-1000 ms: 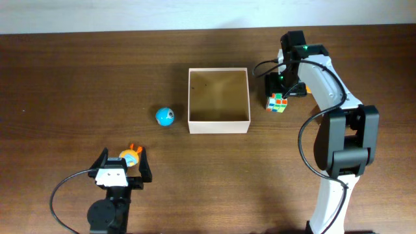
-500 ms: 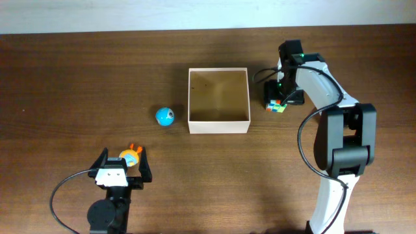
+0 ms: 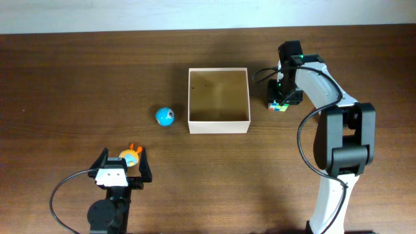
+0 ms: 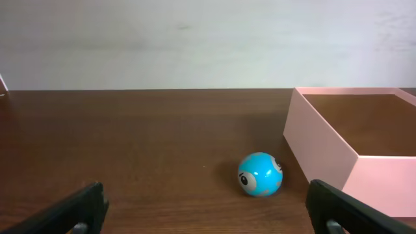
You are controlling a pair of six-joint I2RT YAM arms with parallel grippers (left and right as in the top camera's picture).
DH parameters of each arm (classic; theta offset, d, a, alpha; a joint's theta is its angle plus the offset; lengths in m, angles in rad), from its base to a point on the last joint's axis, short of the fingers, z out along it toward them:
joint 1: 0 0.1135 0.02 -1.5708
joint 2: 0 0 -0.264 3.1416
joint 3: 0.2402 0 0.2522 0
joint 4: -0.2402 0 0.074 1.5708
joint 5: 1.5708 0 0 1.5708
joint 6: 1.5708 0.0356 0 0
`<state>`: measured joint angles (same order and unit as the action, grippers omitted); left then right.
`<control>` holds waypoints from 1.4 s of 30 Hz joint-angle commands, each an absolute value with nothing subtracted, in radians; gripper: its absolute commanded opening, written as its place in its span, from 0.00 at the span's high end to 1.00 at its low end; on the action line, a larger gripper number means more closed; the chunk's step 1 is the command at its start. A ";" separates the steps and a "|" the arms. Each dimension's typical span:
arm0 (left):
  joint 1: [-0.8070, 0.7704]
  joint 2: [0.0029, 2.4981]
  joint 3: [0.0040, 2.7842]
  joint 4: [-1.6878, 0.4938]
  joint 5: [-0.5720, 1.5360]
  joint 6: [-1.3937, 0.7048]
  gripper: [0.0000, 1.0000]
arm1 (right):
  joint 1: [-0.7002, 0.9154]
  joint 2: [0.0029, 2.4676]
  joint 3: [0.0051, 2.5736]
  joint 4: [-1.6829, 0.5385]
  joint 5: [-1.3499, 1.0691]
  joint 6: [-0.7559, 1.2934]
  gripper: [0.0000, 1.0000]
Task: Pack container
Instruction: 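Lift the Rubik's cube with the right gripper, then carry the cube left over the box and lower it inside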
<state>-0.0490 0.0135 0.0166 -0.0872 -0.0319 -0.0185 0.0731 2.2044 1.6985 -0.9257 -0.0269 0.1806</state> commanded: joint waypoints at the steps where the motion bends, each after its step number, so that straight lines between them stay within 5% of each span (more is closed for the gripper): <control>1: -0.049 0.005 0.014 -0.091 -0.018 -0.003 0.01 | 0.078 2.217 1.703 -0.929 -0.033 0.188 0.51; 13: -0.049 0.005 0.014 -0.091 -0.018 -0.003 0.01 | 0.078 2.217 1.963 -1.132 -0.056 0.142 0.51; 23: -0.049 0.005 0.014 -0.091 -0.018 -0.003 0.01 | 0.078 2.217 2.193 -1.288 -0.352 0.028 0.51; 34: -0.049 0.005 0.014 -0.091 -0.018 -0.003 0.01 | 0.107 2.217 2.228 -1.278 -0.796 -0.054 0.52; 42: -0.049 0.005 0.014 -0.091 -0.018 -0.003 0.01 | 0.265 2.217 2.228 -1.164 -0.768 -0.041 0.51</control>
<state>-0.0490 0.0135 0.0166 -0.0872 -0.0319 -0.0181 0.1917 2.2139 2.2028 -1.1919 -0.7410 -0.0311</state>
